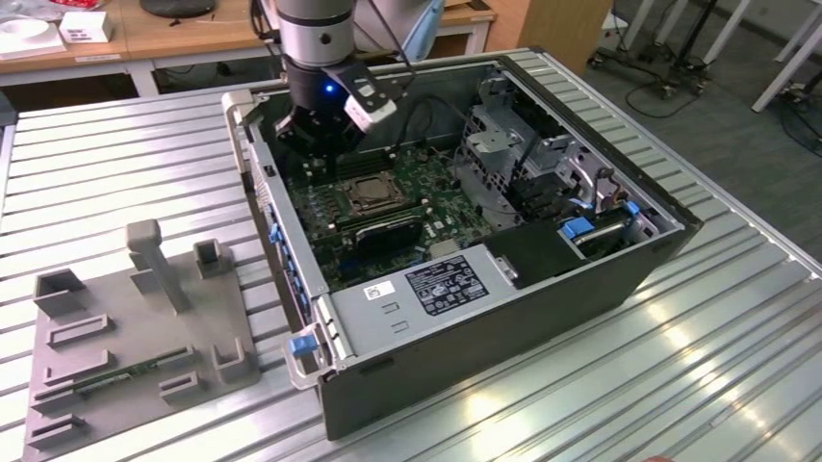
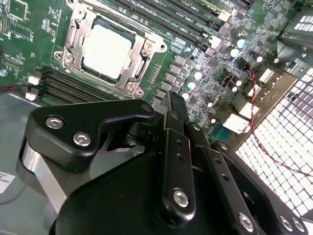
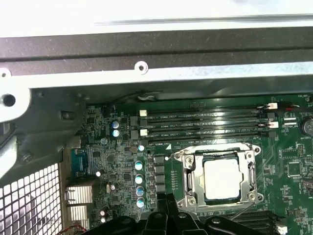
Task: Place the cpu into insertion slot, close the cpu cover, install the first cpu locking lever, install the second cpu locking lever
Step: 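Install the first cpu locking lever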
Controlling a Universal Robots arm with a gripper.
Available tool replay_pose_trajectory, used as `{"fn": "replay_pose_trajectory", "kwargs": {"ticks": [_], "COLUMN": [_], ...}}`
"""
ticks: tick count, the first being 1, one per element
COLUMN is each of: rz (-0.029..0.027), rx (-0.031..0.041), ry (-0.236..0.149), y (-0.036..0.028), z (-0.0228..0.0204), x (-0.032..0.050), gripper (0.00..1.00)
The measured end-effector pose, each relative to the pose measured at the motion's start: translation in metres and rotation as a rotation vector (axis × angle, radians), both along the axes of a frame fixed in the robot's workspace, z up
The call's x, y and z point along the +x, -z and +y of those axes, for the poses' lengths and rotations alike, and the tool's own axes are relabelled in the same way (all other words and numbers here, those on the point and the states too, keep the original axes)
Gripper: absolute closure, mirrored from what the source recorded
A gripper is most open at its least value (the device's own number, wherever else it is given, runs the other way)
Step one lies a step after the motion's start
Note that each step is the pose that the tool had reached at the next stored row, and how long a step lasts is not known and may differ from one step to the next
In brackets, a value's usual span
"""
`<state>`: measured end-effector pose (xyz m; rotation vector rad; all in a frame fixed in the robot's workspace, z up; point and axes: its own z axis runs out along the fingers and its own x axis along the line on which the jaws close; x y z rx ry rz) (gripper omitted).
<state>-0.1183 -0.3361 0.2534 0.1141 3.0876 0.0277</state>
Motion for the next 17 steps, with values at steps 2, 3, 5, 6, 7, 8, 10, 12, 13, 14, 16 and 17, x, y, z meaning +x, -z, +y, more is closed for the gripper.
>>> {"fn": "replay_pose_trajectory", "kwargs": {"ticks": [2,3,5,6,7,8,10,12,13,14,16,17], "rz": [-0.0017,-0.0025,-0.0039,-0.0046,-0.0052,-0.0059,-0.0069,-0.0076,-0.0078,-0.0078,-0.0083,-0.0085], "rx": [0.0010,0.0013,0.0015,0.0016,0.0016,0.0016,0.0017,0.0016,0.0016,0.0016,0.0016,0.0016], "ry": [0.000,0.000,0.000,0.000,0.000,0.000,0.000,0.000,0.000,0.001,0.002,0.002], "y": [0.0005,0.0008,0.0015,0.0019,0.0022,0.0026,0.0031,0.0036,0.0037,0.0038,0.0041,0.0042], "z": [0.0016,0.0026,0.0052,0.0066,0.0080,0.0093,0.0121,0.0153,0.0168,0.0185,0.0223,0.0241], "x": [-0.0008,-0.0014,-0.0029,-0.0039,-0.0051,-0.0063,-0.0084,-0.0095,-0.0097,-0.0098,-0.0099,-0.0100], "gripper": [0.89,0.89,0.89,0.89,0.89,0.89,0.89,0.89,0.89,0.89,0.89,0.89]}}
